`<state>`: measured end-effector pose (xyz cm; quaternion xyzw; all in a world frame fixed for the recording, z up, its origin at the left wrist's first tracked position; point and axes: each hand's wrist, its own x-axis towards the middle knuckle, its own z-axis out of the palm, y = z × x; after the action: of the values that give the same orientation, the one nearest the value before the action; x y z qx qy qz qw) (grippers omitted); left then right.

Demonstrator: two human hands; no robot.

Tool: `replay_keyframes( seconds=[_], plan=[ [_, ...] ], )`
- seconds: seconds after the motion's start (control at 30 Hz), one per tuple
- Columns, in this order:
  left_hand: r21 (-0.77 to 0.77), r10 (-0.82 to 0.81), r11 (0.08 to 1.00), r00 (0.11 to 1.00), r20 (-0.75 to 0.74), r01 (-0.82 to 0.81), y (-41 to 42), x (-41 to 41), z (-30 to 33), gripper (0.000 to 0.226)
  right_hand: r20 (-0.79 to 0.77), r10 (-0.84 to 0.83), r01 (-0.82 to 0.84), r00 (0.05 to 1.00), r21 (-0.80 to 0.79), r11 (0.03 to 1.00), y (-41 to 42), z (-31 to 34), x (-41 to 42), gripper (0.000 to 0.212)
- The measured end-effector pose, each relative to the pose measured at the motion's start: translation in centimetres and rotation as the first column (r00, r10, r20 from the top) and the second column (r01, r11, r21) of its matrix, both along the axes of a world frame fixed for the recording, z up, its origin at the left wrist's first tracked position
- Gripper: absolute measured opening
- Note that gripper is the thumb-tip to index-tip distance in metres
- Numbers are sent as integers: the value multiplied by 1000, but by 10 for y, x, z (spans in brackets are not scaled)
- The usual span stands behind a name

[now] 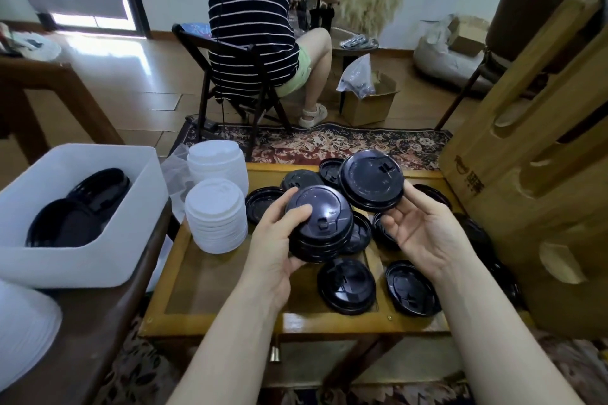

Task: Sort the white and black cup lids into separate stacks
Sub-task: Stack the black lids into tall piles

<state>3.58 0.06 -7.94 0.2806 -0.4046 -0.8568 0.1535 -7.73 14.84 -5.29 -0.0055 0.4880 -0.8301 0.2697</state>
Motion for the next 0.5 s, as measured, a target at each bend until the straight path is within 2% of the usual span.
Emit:
replay_keyframes(
  seconds=[0.17, 0.23, 0.3, 0.4, 0.5],
  plan=[
    [-20, 2, 1000, 1000, 20, -1, -2, -1, -2, 39, -22, 40, -41, 999, -21, 999, 2, 2, 0, 25],
    [-28, -12, 1000, 1000, 28, 13, -1, -1, -2, 39, -50, 106, -105, 993, 25, 994, 0, 3, 3, 17],
    [-49, -29, 998, 999, 42, 31, 2, -2, -2, 36, -90, 149, -139, 985, 114, 984, -4, 0, 7, 19],
    [-85, -62, 994, 996, 59, 67, 9, -2, -1, 30, -164, 97, -50, 982, 270, 961, -13, -4, 12, 17],
    [-64, -52, 996, 995, 85, 58, 14, -1, 1, 30, -208, 45, 32, 977, 352, 935, -18, -6, 13, 12]
  ],
)
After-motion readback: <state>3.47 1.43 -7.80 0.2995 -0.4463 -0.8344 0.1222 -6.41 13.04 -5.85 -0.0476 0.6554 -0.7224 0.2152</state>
